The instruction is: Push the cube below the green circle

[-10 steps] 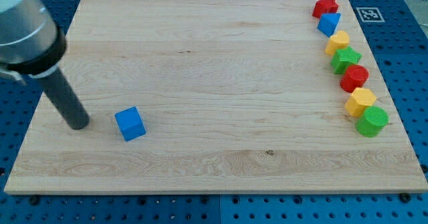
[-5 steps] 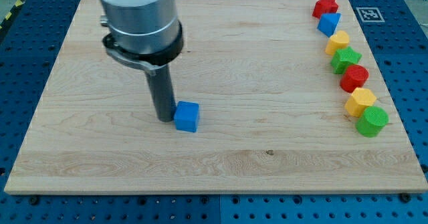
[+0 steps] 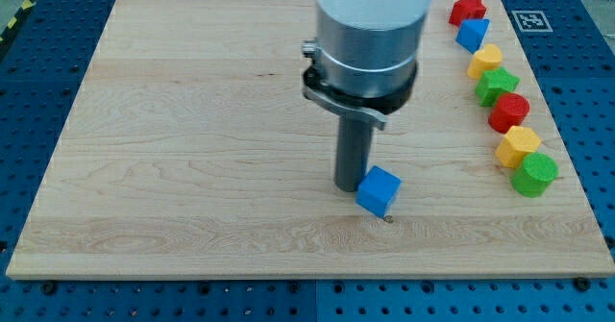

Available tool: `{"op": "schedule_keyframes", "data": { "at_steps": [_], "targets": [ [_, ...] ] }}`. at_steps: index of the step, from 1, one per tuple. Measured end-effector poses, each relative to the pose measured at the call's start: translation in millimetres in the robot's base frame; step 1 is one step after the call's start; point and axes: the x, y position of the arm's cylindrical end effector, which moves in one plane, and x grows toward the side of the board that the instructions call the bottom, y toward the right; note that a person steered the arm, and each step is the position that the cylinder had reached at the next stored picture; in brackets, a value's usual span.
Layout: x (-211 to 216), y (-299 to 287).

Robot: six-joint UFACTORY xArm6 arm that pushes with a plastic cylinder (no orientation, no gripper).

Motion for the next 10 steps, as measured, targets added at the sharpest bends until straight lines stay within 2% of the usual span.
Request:
{"op": "schedule_keyframes", "data": {
  "at_steps": [4, 6, 10],
  "targets": [
    [43.3, 29.8],
    [43.3, 54.9],
    [46.3, 148.6]
  ]
}}
